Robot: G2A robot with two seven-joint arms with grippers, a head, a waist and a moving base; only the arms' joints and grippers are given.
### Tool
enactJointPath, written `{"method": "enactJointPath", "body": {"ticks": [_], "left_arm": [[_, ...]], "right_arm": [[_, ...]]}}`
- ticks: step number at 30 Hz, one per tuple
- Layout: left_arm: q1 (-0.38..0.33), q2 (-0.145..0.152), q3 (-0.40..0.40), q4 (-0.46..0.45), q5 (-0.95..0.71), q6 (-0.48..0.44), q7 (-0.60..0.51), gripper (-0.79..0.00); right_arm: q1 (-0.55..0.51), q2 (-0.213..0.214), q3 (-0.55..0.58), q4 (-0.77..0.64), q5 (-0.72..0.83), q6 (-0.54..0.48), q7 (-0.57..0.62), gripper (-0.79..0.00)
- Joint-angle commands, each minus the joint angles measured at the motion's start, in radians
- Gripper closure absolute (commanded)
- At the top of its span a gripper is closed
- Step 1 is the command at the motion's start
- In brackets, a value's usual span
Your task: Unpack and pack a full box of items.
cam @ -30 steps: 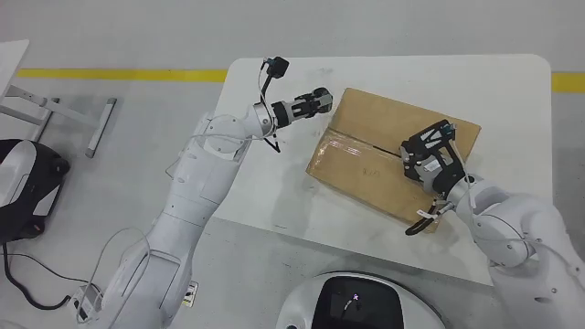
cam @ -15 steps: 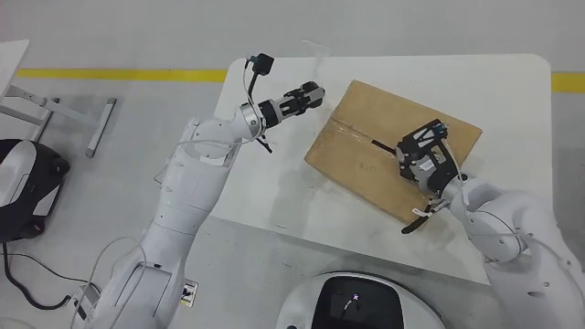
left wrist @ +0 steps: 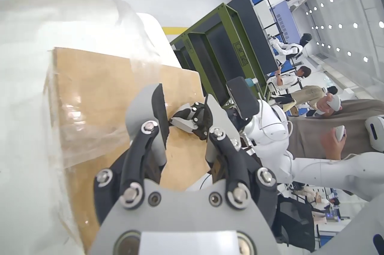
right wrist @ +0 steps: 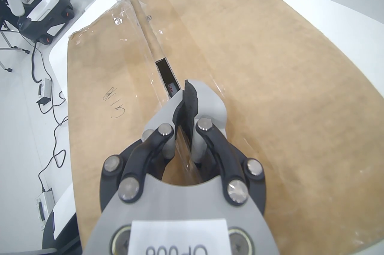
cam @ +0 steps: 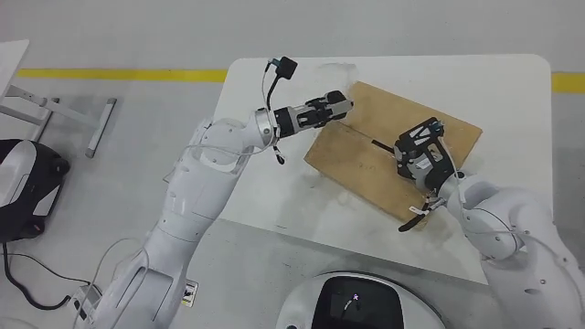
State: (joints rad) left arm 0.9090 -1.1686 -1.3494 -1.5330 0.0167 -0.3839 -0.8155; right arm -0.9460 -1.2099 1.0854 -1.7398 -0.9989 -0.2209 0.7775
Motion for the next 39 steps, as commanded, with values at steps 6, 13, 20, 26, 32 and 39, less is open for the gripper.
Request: {"method": "enactJointPath", "body": {"ticks": [6, 13, 20, 26, 32, 39], "left_arm": [[0.009, -0.002, 0.046, -0.023, -0.081, 0.013, -0.051, -0.271], [0.023, 0.01, 0.009, -0.058, -0.069, 0.015, -0.052, -0.785], [0.058, 0.03, -0.093, 0.008, -0.154, 0.113, -0.089, -0.785], [0.106, 0.039, -0.163, 0.078, -0.329, 0.303, -0.107, -0.785], [0.111, 0.034, -0.14, 0.142, -0.421, 0.432, -0.069, -0.785], [0.054, 0.02, -0.075, 0.244, -0.501, 0.532, -0.016, -0.785]], "right_arm": [[0.0, -0.001, 0.003, -0.006, 0.003, 0.002, 0.005, 0.0], [-0.006, 0.0, 0.008, -0.007, 0.003, 0.001, 0.004, 0.0], [-0.006, -0.001, 0.008, -0.005, 0.003, -0.004, 0.004, 0.0], [-0.005, -0.001, 0.006, -0.004, 0.001, -0.008, 0.008, 0.0], [-0.001, -0.002, 0.001, -0.002, -0.003, -0.011, 0.012, 0.0], [0.0, -0.003, -0.002, -0.002, -0.007, -0.012, 0.011, 0.0]]}}
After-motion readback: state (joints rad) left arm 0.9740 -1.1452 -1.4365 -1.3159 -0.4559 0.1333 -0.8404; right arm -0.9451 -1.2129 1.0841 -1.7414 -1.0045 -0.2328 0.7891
